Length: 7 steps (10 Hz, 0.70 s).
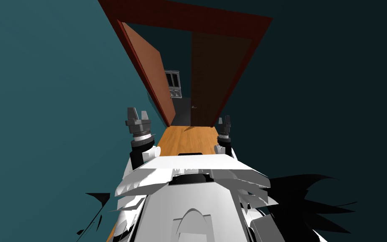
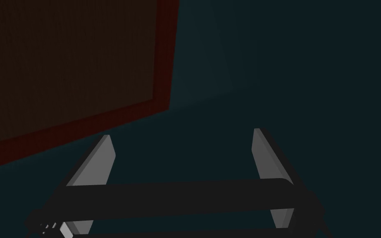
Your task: Push the door open
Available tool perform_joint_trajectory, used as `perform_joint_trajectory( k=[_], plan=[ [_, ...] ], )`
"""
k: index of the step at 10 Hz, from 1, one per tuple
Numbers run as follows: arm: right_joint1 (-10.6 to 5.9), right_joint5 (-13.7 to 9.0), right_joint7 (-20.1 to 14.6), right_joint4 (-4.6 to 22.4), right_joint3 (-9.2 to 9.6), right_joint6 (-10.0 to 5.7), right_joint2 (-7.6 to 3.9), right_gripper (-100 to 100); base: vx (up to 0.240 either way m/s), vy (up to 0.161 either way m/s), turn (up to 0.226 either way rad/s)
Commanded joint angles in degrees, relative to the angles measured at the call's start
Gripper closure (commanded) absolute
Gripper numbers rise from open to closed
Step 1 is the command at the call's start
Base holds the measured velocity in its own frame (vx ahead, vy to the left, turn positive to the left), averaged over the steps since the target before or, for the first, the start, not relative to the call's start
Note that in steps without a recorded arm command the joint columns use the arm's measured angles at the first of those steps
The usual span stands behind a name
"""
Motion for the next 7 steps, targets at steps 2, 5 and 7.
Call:
perform_joint_trajectory(
  k=[2, 5, 7],
  plan=[
    [-0.78, 0.1, 0.0, 2.6, -0.09, -0.36, -0.31, -100, 0.097, 0.01, 0.01],
    [-2.05, 0.1, 0.0, 5.8, -0.42, -0.63, -0.67, -100, 0.098, 0.015, 0.01],
    [-2.9, 0.1, 0.0, 8.0, -0.64, -0.81, -0.92, -100, 0.096, 0.011, 0.01]
  ],
)
